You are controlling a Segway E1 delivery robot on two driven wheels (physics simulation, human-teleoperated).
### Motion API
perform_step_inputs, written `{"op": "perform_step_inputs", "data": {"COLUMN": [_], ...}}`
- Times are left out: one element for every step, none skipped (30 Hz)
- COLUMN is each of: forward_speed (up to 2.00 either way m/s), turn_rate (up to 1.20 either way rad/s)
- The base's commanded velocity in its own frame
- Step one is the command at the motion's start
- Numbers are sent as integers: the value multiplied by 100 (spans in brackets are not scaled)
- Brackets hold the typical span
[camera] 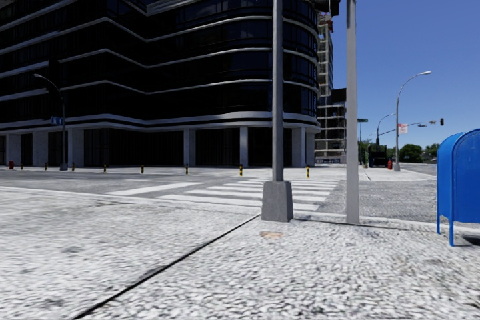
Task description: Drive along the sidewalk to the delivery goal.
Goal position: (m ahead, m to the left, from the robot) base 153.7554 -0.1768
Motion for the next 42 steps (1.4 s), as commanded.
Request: {"op": "perform_step_inputs", "data": {"forward_speed": [200, 200, 200, 200, 200, 200, 200, 200, 200, 200, 200, 197, 197, 191, 183, 178, 176, 176, 176, 176, 176, 176, 176, 176, 176, 176, 176, 176, 176, 176, 179, 200, 200, 200, 200, 200, 200, 200, 200, 200, 200, 199], "turn_rate": [0, 0, 0, 0, 0, 0, 0, 0, 0, 0, 3, 18, 18, 32, 49, 58, 67, 67, 71, 71, 72, 72, 72, 72, 72, 72, 72, 72, 72, 55, 0, 0, 0, 0, 0, 0, 0, 0, 0, 0, 0, -20]}}
